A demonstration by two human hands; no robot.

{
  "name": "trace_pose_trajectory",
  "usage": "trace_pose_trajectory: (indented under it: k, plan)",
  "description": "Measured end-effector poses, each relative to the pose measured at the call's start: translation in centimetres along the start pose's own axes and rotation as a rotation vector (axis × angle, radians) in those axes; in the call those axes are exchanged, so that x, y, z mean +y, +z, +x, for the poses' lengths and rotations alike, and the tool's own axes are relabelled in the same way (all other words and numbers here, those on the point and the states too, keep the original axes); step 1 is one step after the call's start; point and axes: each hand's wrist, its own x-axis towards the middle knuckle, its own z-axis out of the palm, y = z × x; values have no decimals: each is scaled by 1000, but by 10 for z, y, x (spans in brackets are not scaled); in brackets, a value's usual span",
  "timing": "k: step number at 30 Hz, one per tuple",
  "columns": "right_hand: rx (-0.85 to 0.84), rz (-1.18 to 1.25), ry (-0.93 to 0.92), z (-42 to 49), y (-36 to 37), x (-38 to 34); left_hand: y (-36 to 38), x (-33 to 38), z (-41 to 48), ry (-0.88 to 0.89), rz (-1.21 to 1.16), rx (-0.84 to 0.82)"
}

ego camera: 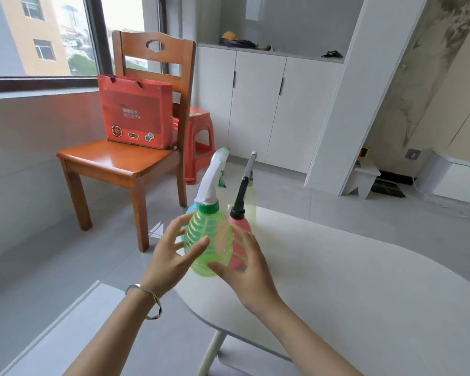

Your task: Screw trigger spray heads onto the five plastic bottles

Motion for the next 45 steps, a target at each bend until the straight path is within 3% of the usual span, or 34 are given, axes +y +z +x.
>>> trace_pose_trajectory:
  k: [7,17,42,45]
  plan:
    - [28,-125,51,2,20,36,-16,-31,0,-82,1,-118]
    - [12,-173,123,2,27,63,-16,-58,1,-108,60,-155]
    - [24,-271,48,3,23,60,-12,-60,1,-159,37,-164]
    - [91,-228,18,7,15,45,-13,-59,0,-173,12,-144]
